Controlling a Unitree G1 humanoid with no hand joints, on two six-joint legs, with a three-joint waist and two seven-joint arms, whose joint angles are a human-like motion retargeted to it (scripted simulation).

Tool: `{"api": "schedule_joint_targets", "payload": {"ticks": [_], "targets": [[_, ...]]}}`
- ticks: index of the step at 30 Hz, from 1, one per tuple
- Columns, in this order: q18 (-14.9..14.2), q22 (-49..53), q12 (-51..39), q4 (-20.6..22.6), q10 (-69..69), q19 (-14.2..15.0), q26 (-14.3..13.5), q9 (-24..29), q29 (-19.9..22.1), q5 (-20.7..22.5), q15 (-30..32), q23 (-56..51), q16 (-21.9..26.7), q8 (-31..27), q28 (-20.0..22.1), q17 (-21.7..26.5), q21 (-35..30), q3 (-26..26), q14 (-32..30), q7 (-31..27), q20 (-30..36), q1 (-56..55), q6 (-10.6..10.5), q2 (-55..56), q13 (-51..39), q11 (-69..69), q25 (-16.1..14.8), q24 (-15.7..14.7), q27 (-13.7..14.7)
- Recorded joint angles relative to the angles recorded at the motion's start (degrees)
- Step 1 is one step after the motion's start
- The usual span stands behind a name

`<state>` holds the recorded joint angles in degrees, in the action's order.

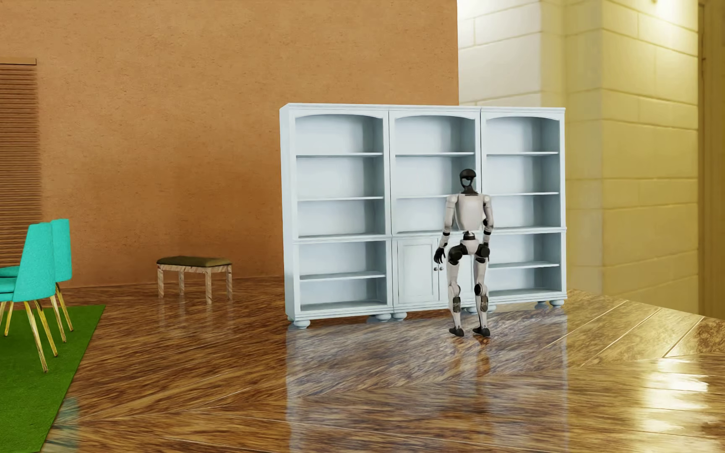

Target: Go to the light cyan shelves

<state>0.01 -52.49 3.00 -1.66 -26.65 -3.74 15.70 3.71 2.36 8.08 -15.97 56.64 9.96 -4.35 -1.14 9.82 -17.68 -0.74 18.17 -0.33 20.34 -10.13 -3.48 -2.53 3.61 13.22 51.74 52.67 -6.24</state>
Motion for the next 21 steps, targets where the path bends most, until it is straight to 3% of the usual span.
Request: {"api": "schedule_joint_targets", "payload": {"ticks": [2, 5, 6, 7, 8, 9, 10, 11, 12, 13, 14, 15, 17, 19, 21], "targets": [[0.2, -1.3, 0.3, 0.7, 4.7, 0.3, 0.6, -0.3, 0.9, -1.0, 0.7, 0.2, -0.8, -0.2, -1.4, 0.8, 0.8, 0.0, -2.2, 1.0, 1.0, 1.9, 0.5, 0.0, -0.3, -0.8, -0.6, 0.7, -0.1], [0.0, 0.8, 1.7, 2.3, 10.6, 0.9, -0.8, -0.5, 2.1, -2.7, 0.3, -0.6, -2.0, -0.5, 0.2, 0.7, 1.9, 0.1, -5.3, 1.8, 0.5, 4.2, 1.4, 1.8, -0.8, 1.4, -1.6, -0.7, 0.6], [0.0, 1.9, 1.9, 2.7, 11.9, 1.1, -1.2, -0.4, 4.4, -3.0, -0.3, -1.5, -2.3, -0.5, 0.8, 0.8, 1.1, 0.2, -5.7, 2.2, 0.5, 4.4, 1.7, 3.4, -1.3, 3.6, -0.7, -1.2, 1.4], [-0.1, 2.9, 1.9, 2.9, 12.1, 1.4, -1.5, -0.1, 8.9, -3.2, -1.1, -2.7, -2.7, -0.5, 1.2, 1.1, -0.9, 0.3, -5.7, 2.7, 0.6, 4.1, 1.9, 5.7, -2.0, 7.4, 2.2, -1.6, 1.0], [-0.2, 4.0, 1.8, 3.1, 11.2, 1.5, -1.7, 0.3, 13.8, -3.4, -2.0, -4.0, -3.0, -0.4, 1.6, 1.2, -2.8, 0.5, -5.2, 3.3, 1.0, 3.2, 2.3, 9.0, -2.6, 12.8, 5.3, -1.7, -1.0], [-0.5, 5.6, 2.2, 3.3, 9.9, 3.0, -2.1, 0.9, 16.7, -3.7, -1.7, -4.7, -3.1, 0.1, 1.9, -0.1, -3.0, 0.6, -4.7, 4.0, 1.5, 2.2, 2.7, 12.9, -3.2, 19.5, 5.9, -1.7, -3.3], [-0.8, 7.0, 2.5, 3.6, 8.8, 5.6, -2.7, 1.5, 16.1, -4.8, -2.0, -5.6, -3.0, 1.4, 2.3, -1.9, -1.4, 0.7, -4.1, 4.8, 1.9, 1.5, 3.1, 16.3, -3.5, 25.2, 3.1, -2.0, -4.3], [-1.2, 7.5, 2.2, 3.8, 8.6, 5.6, -3.4, 1.9, 13.2, -6.2, -4.1, -6.9, -2.8, 3.2, 2.8, -3.3, 0.8, 0.8, -3.9, 5.4, 2.4, 1.4, 3.6, 18.5, -3.5, 28.3, -1.0, -2.7, -4.2], [-1.6, 7.2, 2.0, 4.1, 8.8, 4.4, -3.6, 2.0, 10.2, -7.2, -6.6, -7.8, -2.6, 4.2, 3.3, -4.2, 1.5, 0.7, -3.8, 5.6, 3.0, 1.6, 3.9, 18.9, -3.5, 28.0, -3.8, -3.3, -3.8], [-1.8, 6.4, 1.6, 4.4, 9.3, 2.6, -3.1, 2.0, 8.2, -7.3, -7.2, -8.3, -2.4, 4.3, 3.5, -4.7, 0.8, 0.5, -3.8, 5.5, 3.7, 2.2, 4.2, 17.9, -3.4, 24.5, -4.5, -3.5, -3.0], [-1.8, 5.3, 1.2, 4.6, 9.7, 3.2, -2.2, 1.9, 7.0, -7.3, -5.4, -8.7, -2.3, 4.0, 2.9, -4.7, -0.8, 0.4, -3.7, 5.1, 4.5, 2.8, 4.4, 15.7, -3.0, 18.5, -4.1, -3.4, -1.7], [-1.6, 4.7, 1.0, 4.8, 10.2, 1.7, -1.5, 1.7, 6.0, -7.1, -3.5, -9.0, -2.2, 3.6, 1.4, -4.6, -2.4, 0.3, -3.8, 4.7, 5.2, 3.5, 4.4, 13.0, -2.6, 13.5, -3.8, -3.3, -0.1], [-0.8, 4.8, 1.4, 4.2, 11.1, 1.3, -2.3, 1.4, 3.1, -6.3, -1.0, -8.0, -1.7, 3.6, -2.1, -4.5, -5.4, 0.5, -4.0, 4.0, 5.1, 5.0, 4.1, 8.5, -2.4, 6.3, -4.1, -4.8, 2.5], [-0.5, 5.4, 2.5, 3.0, 11.2, 2.5, -3.4, 1.0, 0.7, -5.2, 1.4, -5.2, -1.0, 3.7, -3.7, -3.5, -9.7, 0.7, -3.9, 3.9, 4.7, 6.0, 3.4, 5.0, -3.5, 0.8, -2.5, -6.1, 3.7], [-0.8, 6.4, 2.7, 2.2, 11.6, 2.7, -3.9, 0.6, -0.2, -4.4, 3.0, -3.7, 0.1, 3.9, -3.0, -2.4, -12.1, 0.9, -3.8, 3.7, 6.5, 6.9, 2.9, 2.6, -4.1, -2.6, -1.6, -4.8, 4.3]]}}
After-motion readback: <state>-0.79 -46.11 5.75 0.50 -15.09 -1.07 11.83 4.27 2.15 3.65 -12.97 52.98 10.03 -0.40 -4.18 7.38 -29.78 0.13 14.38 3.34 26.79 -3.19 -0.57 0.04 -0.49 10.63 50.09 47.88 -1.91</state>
